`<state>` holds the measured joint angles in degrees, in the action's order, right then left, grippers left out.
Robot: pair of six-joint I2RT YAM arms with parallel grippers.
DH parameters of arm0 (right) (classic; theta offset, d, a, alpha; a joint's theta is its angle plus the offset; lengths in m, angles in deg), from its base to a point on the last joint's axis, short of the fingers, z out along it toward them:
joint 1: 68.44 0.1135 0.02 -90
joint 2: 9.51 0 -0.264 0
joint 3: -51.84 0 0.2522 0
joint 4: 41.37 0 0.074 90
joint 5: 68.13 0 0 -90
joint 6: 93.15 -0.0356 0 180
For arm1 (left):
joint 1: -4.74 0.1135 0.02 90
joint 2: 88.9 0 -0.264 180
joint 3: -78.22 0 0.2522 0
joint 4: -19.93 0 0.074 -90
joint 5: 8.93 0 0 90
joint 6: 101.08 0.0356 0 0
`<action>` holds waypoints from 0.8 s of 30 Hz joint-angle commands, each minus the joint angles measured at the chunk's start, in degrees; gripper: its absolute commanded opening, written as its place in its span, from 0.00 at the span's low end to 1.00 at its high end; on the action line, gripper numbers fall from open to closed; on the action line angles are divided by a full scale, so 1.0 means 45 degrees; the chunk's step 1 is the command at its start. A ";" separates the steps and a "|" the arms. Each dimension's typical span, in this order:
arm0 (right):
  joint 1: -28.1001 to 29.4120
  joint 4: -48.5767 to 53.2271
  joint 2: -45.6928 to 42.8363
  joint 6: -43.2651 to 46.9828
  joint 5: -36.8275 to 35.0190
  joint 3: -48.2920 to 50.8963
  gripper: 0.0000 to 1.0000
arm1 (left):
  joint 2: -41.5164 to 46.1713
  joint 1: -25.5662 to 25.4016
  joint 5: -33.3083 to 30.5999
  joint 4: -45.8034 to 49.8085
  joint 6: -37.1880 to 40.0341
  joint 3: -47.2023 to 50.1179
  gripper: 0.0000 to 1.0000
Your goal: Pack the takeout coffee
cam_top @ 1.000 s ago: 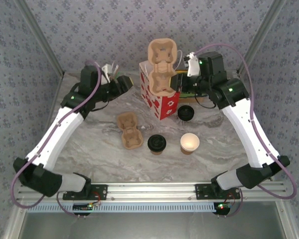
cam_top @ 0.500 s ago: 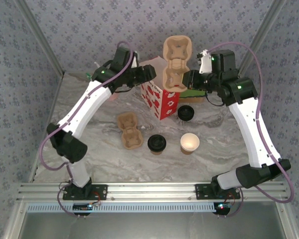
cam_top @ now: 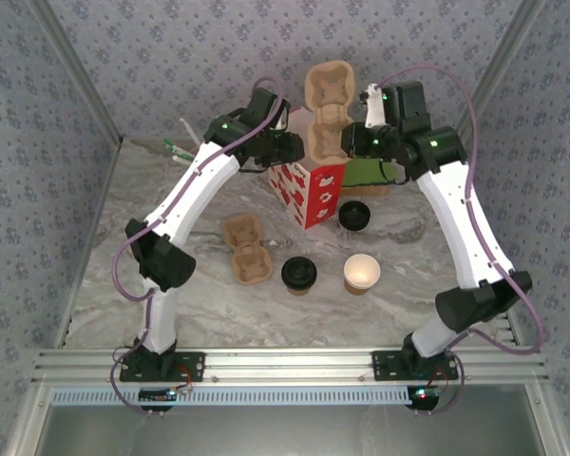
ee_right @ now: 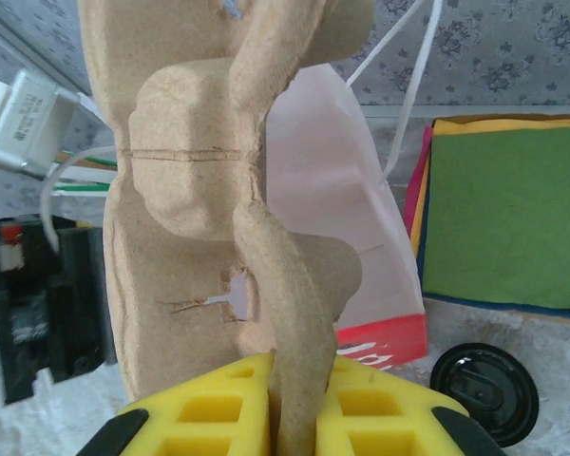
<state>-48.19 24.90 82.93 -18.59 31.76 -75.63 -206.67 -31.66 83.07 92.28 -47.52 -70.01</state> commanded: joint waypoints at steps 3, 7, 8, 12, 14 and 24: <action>0.0394 0.0997 0.1601 0.0989 -0.1661 -0.1835 0.15 | 0.0898 0.0052 -0.0173 0.0030 0.0385 0.0000 0.49; 0.0723 0.1292 0.2689 0.1453 -0.2563 -0.2854 0.15 | 0.1135 0.0179 -0.0083 -0.0087 0.0361 0.0272 0.49; 0.0780 0.1365 0.2953 0.1523 -0.2719 -0.3072 0.15 | 0.1205 0.0208 -0.0050 -0.0155 0.0380 0.0342 0.49; 0.0999 0.1642 0.3789 0.1964 -0.3201 -0.3791 0.15 | 0.1430 0.0351 0.0035 -0.0371 0.0366 0.0716 0.48; 0.1191 0.1711 0.3995 0.2195 -0.3541 -0.3862 0.15 | 0.1499 0.0480 0.0130 -0.0456 0.0322 0.0873 0.47; 0.2339 0.1899 0.3871 0.2910 -0.5084 -0.3166 0.15 | 0.1566 0.0793 0.0278 -0.0756 0.0326 0.1152 0.39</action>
<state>-39.04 31.22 101.40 -7.60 13.12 -90.34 -201.71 -28.62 83.36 90.33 -46.84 -65.10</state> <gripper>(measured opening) 0.149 0.400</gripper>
